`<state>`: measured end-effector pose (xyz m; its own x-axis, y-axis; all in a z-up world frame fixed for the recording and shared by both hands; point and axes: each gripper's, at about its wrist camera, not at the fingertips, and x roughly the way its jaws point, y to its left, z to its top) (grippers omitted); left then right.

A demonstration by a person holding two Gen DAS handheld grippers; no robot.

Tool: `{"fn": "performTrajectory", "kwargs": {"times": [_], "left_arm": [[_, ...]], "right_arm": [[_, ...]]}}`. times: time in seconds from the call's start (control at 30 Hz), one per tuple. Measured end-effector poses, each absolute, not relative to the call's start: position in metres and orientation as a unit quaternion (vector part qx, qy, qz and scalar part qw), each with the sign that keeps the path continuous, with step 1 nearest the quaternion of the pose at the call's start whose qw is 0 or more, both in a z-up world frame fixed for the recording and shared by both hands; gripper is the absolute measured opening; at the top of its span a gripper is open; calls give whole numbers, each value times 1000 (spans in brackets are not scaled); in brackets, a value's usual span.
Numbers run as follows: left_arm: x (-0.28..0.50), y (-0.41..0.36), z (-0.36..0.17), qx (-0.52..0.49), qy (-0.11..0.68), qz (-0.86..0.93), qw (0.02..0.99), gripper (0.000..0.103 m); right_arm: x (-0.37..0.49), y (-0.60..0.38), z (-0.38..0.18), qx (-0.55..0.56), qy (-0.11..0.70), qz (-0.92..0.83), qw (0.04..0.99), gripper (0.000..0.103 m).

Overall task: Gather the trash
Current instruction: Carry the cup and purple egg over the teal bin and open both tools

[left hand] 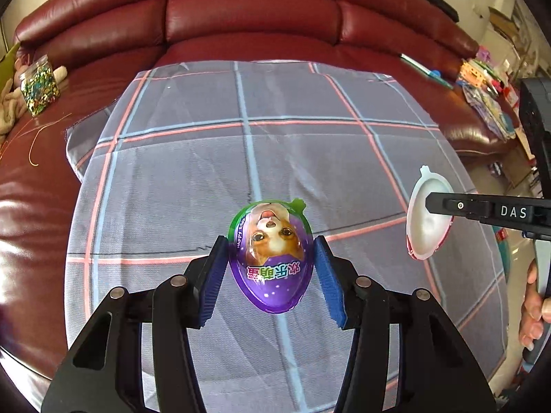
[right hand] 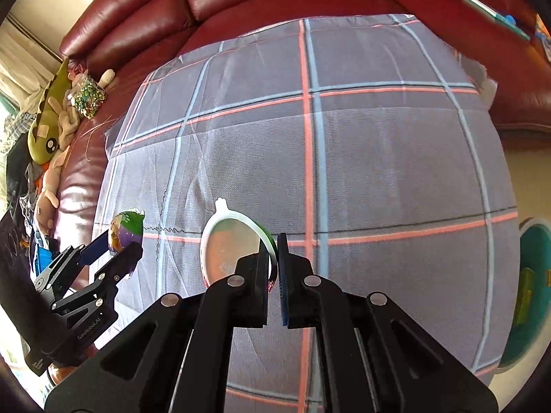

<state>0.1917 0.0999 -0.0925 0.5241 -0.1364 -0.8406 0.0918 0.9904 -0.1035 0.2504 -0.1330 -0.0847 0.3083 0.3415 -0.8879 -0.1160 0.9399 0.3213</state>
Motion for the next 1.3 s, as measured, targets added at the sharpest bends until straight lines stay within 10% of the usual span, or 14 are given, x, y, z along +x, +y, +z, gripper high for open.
{"fn": "performTrajectory", "kwargs": {"times": [1.3], "left_arm": [[140, -229, -68, 131, 481, -262, 826, 52]], "right_arm": [[118, -468, -70, 307, 468, 13, 828, 5]]}}
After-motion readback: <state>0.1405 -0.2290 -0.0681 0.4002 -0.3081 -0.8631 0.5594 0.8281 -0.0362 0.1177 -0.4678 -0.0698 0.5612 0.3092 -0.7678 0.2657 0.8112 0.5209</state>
